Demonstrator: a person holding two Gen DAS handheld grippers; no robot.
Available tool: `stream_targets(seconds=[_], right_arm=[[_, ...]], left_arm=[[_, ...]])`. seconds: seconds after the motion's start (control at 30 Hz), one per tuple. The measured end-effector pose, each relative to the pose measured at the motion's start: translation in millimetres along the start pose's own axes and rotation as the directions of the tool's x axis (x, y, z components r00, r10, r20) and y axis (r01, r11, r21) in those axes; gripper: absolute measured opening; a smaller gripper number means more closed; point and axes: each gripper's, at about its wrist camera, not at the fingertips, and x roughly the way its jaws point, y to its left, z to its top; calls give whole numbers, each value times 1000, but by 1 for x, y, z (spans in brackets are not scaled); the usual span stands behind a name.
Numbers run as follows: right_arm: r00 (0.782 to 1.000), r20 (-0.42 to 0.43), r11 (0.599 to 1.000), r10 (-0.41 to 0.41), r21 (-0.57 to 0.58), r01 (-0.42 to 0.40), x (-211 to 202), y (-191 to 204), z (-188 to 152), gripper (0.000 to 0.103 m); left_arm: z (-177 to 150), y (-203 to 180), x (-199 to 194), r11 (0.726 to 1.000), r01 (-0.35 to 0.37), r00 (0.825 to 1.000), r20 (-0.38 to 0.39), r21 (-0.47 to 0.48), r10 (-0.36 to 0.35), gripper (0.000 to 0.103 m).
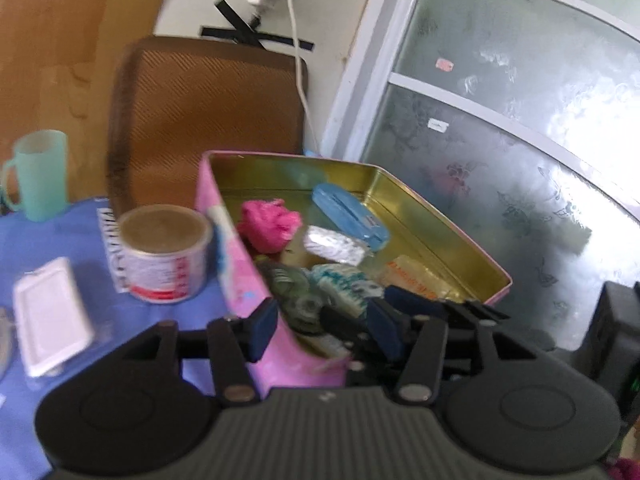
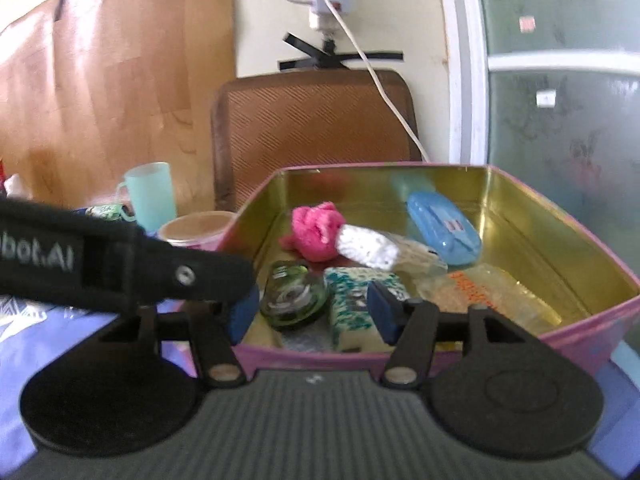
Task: Organize soft objects
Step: 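Move the left tool back toward the clear tape roll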
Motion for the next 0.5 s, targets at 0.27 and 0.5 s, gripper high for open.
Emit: stream_targets(seconds=[0.27, 0.5], right_arm=[[991, 52, 992, 126, -13, -126, -31, 38, 5, 61], [938, -84, 935, 338, -85, -344, 1, 113, 7, 45]], left_arm=[[-45, 73, -67, 989, -130, 990, 38, -70, 133, 51], [-91, 172, -123, 882, -417, 902, 22, -218, 431, 50]])
